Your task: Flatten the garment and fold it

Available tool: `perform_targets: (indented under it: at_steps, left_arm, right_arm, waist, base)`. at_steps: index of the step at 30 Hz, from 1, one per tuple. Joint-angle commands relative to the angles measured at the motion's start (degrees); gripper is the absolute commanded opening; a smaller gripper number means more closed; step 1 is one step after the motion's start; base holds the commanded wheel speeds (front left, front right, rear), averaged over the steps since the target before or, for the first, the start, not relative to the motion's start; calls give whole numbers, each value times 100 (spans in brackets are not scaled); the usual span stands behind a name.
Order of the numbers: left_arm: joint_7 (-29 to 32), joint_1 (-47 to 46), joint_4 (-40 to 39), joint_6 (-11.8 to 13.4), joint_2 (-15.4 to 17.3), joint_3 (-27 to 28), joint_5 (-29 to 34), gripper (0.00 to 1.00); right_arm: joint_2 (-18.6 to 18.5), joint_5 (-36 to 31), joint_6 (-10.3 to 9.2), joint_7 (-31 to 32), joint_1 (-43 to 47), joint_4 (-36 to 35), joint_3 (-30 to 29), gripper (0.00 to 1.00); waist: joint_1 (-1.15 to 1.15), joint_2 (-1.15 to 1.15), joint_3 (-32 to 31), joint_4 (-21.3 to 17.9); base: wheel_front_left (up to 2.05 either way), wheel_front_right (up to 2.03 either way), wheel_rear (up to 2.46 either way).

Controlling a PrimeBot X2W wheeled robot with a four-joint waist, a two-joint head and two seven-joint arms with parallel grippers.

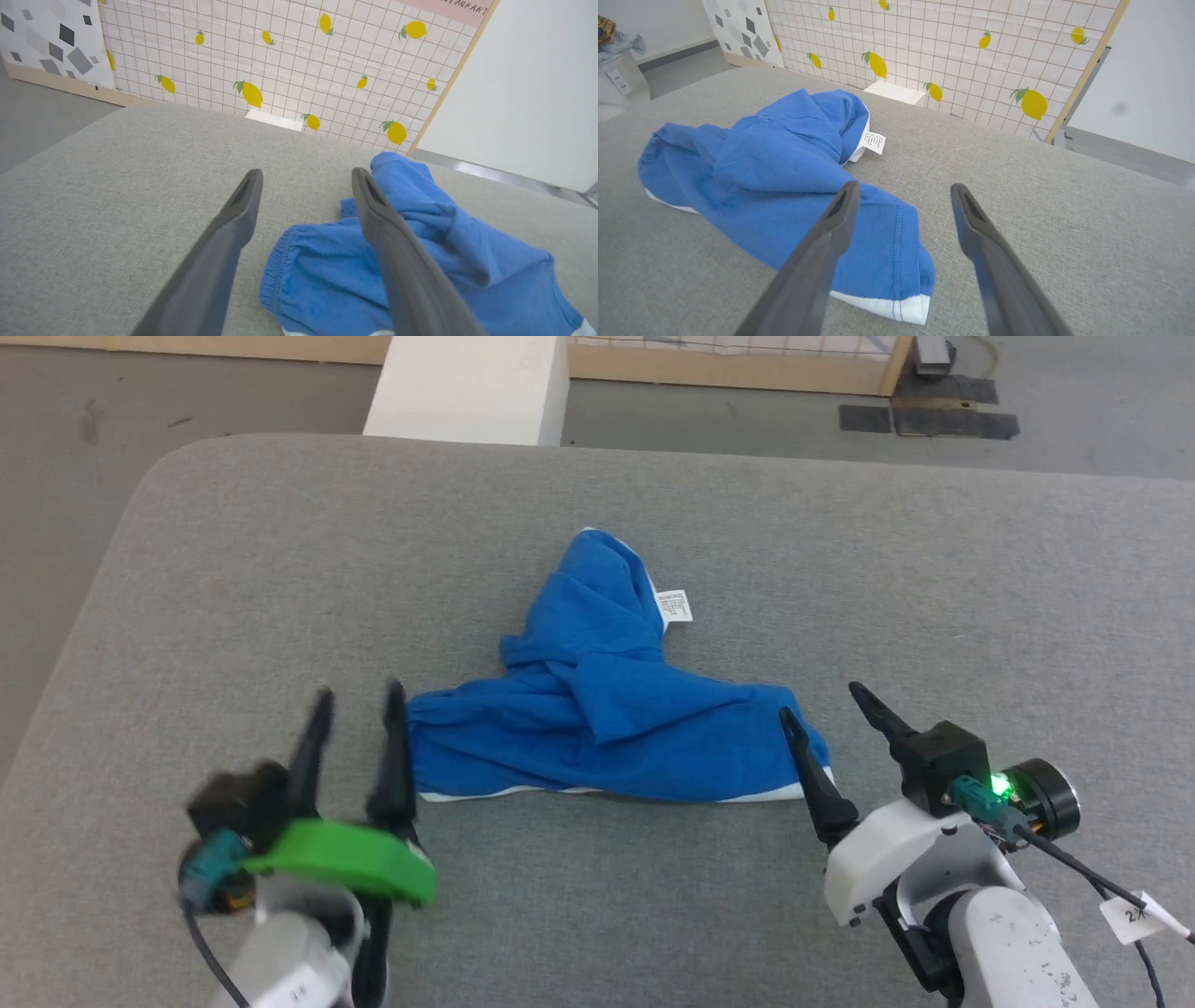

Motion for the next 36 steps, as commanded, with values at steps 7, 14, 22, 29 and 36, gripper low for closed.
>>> perform_targets:
  at_steps: [7,14,22,29,36]
  left_arm:
    - [-15,300,881,-651,274,-413,717,100]
    - [241,-31,1607,-555,224,-373,625,100]
    - [589,-753,2501,-499,100,-263,395,100]
    - [1077,-982,2957,-434,53,-273,261,100]
    - [1205,-1016,3064,-649,41,-498,292,0]
  right_arm:
    - [-7,170,-9,-9,46,56,-125,100]
    - [-7,233,-9,-37,94,-90,-246,100]
    - [-7,276,-9,-37,59,-166,-273,100]
    - [-7,316,-9,-81,43,-157,-265,100]
    - [-7,332,-9,-86,47,-153,-325,100]
  waist:
    - [0,0,-59,74]
    - [0,0,59,7]
    - [0,0,250,-243]
    - [0,0,314,-375]
    - [0,0,299,-392]
  base:
    - [0,0,0]
    - [0,0,0]
    - [0,0,0]
    - [0,0,0]
    - [0,0,0]
